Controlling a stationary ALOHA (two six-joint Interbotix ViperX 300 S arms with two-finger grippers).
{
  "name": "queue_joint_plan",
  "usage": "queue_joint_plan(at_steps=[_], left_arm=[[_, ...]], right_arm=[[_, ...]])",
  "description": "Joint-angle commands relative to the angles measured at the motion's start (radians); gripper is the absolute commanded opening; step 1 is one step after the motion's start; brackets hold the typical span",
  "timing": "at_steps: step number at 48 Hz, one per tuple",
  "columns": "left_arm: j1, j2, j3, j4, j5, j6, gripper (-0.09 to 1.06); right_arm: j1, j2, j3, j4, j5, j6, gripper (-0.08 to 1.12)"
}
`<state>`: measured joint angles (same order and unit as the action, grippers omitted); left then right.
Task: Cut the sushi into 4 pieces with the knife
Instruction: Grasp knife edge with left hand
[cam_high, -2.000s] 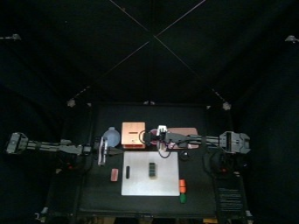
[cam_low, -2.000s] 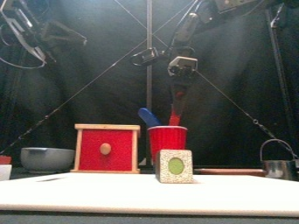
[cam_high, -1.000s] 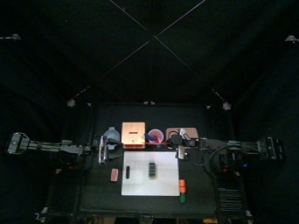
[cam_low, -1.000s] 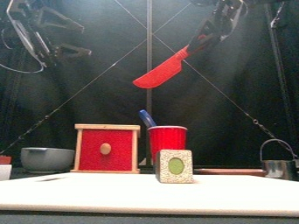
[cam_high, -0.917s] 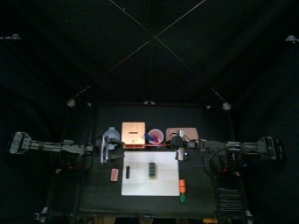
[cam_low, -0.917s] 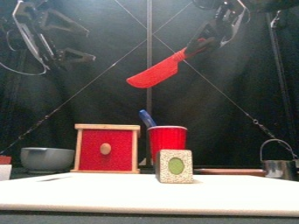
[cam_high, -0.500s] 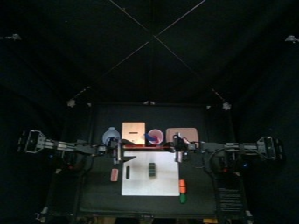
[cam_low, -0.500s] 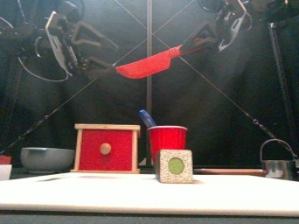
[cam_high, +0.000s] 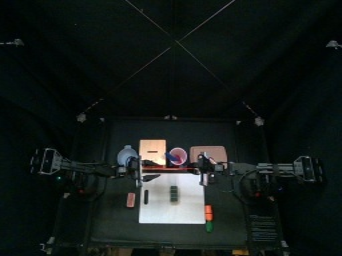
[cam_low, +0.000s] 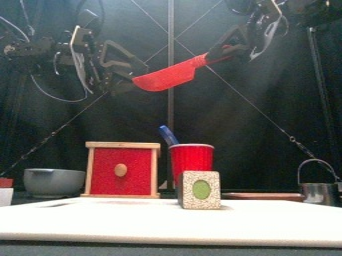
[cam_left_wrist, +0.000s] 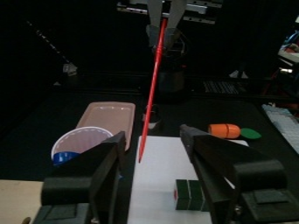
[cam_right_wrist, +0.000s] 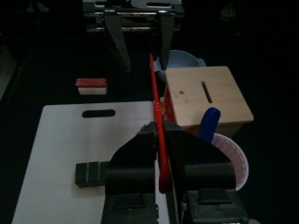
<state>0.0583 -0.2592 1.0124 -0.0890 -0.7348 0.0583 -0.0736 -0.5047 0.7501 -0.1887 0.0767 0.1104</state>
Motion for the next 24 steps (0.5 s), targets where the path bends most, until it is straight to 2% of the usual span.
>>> queue_joint_plan(at_steps=[1, 10, 24], left_arm=[[0.006, 0.005, -0.032, 0.000, -0.011, 0.002, 0.68], [0.011, 0.020, -0.037, 0.002, -0.018, 0.005, 0.51], [0.011, 0.044, -0.031, 0.006, -0.049, 0.031, 0.15]], right_arm=[[0.000, -0.009, -0.012, 0.002, -0.017, 0.000, 0.11], [0.002, -0.008, -0.006, 0.002, -0.035, 0.000, 0.11], [0.002, 0.012, 0.029, 0.046, -0.049, 0.002, 0.11]])
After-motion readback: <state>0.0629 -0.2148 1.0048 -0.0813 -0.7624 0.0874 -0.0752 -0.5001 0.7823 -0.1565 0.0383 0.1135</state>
